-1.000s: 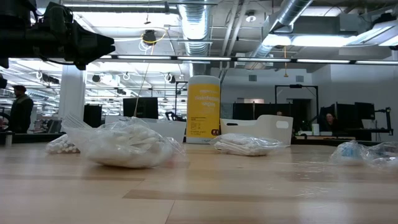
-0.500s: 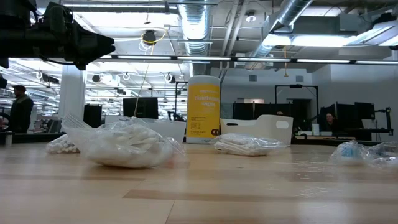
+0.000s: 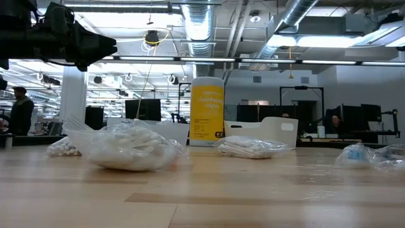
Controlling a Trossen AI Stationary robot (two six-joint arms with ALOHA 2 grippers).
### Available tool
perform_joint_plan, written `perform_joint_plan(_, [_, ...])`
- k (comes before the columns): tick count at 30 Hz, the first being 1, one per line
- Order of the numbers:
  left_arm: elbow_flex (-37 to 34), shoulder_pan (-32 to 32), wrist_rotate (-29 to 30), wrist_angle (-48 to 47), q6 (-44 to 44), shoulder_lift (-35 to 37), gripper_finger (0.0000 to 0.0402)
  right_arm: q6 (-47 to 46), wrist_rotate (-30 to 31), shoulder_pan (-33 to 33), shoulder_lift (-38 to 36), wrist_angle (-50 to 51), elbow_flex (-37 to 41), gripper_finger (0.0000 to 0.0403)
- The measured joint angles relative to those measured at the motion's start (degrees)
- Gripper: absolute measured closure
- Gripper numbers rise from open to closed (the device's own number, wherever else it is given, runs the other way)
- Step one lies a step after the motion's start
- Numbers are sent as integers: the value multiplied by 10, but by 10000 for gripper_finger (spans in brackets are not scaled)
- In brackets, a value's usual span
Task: Pick & Place Travel size toiletries
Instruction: Put the shampoo into the yellow bin, then put the top right blue toothbrush into the white bin
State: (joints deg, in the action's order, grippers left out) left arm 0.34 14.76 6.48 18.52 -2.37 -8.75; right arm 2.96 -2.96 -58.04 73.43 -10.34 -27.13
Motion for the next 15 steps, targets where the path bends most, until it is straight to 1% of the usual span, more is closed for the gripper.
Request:
perform_joint_plan(7, [0, 0, 0, 0, 0, 0, 247, 0, 0, 0, 0, 78, -51, 200])
perform_joint_plan(11, [0, 0, -1, 0, 0, 0, 247, 0, 0, 13, -9, 169, -103, 202])
perform_joint_plan(15, [0, 0, -1, 0, 0, 0, 247, 0, 0, 47, -34, 266, -158, 201])
